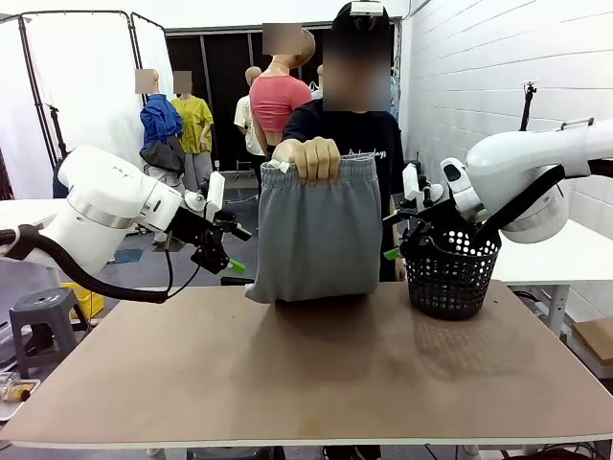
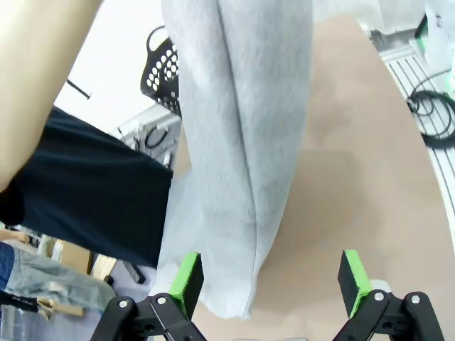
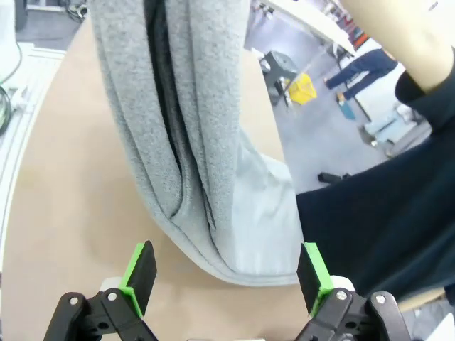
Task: Fold the training pants.
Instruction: Grab both ends of the Training pants handed by a person.
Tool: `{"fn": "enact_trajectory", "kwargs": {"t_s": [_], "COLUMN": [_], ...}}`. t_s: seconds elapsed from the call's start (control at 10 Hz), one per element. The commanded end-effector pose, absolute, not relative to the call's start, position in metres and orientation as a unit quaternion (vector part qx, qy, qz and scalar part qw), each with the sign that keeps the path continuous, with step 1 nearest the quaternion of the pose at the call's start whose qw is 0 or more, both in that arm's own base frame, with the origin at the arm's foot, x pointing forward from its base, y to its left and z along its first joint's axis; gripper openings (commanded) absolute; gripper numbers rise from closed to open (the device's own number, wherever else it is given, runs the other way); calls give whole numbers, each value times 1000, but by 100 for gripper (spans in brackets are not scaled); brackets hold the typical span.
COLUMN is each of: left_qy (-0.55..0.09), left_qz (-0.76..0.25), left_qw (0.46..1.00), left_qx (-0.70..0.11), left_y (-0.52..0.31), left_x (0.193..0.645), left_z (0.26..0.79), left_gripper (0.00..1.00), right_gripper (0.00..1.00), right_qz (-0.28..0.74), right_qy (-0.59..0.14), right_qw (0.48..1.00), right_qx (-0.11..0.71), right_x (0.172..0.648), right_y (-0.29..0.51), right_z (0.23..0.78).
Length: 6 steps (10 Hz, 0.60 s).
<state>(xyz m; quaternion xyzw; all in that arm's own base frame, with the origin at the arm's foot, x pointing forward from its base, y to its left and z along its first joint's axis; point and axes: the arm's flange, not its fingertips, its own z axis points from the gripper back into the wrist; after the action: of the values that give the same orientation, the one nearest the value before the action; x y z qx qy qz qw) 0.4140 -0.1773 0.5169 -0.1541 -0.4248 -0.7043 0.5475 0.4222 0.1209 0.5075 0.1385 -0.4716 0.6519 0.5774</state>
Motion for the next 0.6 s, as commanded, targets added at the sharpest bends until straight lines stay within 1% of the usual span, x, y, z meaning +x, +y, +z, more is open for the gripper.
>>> {"fn": "enact_trajectory", "kwargs": {"t_s": [0.0,0.2,0.3,0.4,0.5], "left_qy": [-450,-478,-485,-482,-476], "left_qz": [-691,-669,-658,-649,-640], "left_qw": [537,531,529,538,558], "left_qx": [-179,-203,-229,-239,-230], "left_y": [-179,-182,-183,-184,-182], "left_x": [413,409,407,406,406], "left_z": [510,512,511,512,512], "left_gripper": [100,100,100,100,100], "right_gripper": [100,100,100,100,100], "right_qz": [654,658,657,655,652], "right_qy": [-485,-488,-487,-487,-492], "right_qw": [555,526,524,528,532], "right_qx": [169,229,237,234,224], "right_x": [437,437,437,436,434], "right_y": [126,127,127,129,127], "right_z": [498,495,495,495,496]}}
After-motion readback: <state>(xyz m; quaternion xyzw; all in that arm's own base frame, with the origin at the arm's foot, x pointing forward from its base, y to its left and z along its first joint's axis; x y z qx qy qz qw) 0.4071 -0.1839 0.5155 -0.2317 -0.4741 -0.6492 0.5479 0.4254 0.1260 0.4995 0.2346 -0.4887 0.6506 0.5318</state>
